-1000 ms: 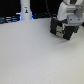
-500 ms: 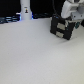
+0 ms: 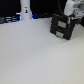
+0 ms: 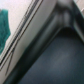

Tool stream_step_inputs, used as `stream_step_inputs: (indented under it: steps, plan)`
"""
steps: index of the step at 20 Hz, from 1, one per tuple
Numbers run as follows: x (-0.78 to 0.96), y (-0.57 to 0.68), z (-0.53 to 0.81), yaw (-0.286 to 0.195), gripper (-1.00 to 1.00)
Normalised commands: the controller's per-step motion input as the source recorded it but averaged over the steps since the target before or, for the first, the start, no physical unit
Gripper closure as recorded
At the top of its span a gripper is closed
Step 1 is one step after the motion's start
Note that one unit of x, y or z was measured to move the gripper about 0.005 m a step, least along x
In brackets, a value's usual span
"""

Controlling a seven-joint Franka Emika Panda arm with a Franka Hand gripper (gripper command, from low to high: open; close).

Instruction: Open the kcup holder, insert the kcup into the holder, and close the kcup holder

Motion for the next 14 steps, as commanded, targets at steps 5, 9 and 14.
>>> stream_step_inputs:
  steps: [5,9,14]
  plan:
    - [-0.31,0.5,0.39,0.028,-1.0]
    - [0.16,0.21,0.91,0.015,-1.0]
    - [0.11,0.08,0.55,0.004,-1.0]
